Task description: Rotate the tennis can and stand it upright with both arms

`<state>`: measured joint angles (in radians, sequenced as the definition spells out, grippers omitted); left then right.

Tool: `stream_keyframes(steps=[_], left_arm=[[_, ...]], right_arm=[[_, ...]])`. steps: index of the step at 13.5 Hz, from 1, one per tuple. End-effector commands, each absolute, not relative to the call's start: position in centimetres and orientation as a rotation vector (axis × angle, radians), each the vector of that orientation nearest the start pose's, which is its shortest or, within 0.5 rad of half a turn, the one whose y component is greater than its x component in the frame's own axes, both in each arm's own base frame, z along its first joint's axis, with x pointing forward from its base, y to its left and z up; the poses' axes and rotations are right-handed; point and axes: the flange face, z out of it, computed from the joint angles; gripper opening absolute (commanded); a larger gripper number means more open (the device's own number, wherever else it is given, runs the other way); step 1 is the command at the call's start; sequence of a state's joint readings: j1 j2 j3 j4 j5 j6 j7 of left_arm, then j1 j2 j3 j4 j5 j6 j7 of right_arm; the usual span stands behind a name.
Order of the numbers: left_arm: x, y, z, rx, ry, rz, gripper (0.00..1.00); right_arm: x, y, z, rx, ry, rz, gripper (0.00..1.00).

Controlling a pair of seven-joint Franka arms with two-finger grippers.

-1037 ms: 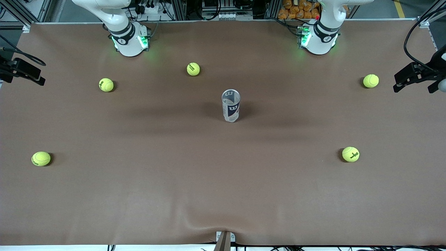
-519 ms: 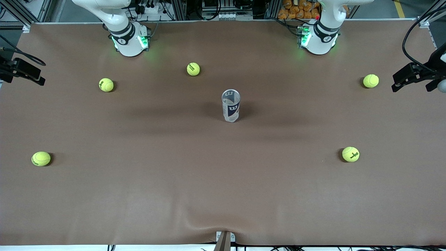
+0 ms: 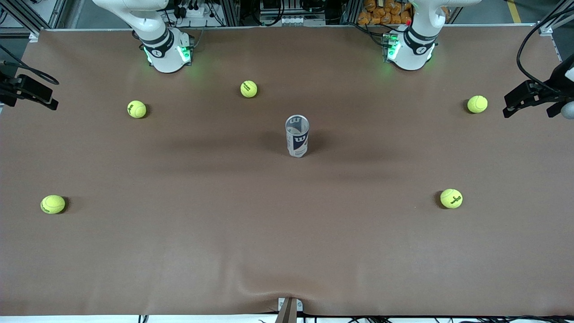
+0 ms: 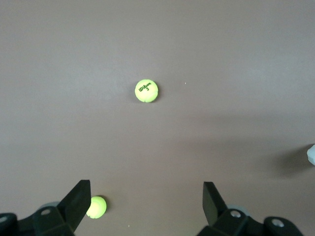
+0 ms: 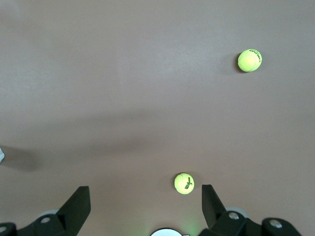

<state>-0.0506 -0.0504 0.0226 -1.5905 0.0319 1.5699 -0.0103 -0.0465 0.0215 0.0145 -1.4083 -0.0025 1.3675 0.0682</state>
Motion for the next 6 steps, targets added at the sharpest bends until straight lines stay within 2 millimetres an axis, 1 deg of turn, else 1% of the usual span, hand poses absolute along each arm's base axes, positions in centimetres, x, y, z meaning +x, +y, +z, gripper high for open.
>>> stream_keyframes(steps=[1, 2, 6], left_arm=[[53.37, -1.38, 64.51, -3.131, 0.021, -0.005, 1.0], [53.12, -1.54, 64.39, -3.13, 0.025, 0.028, 1.0], [53.13, -1.55, 64.28, -3.145, 0.024, 0.036, 1.0]], right_arm=[[53.63, -2.1, 67.47, -3.146, 0.147, 0.092, 1.0], [53.63, -2.1, 67.47, -3.146, 0.147, 0.092, 1.0], [53.63, -2.12, 67.47, -3.148, 0.148, 0.092, 1.0]])
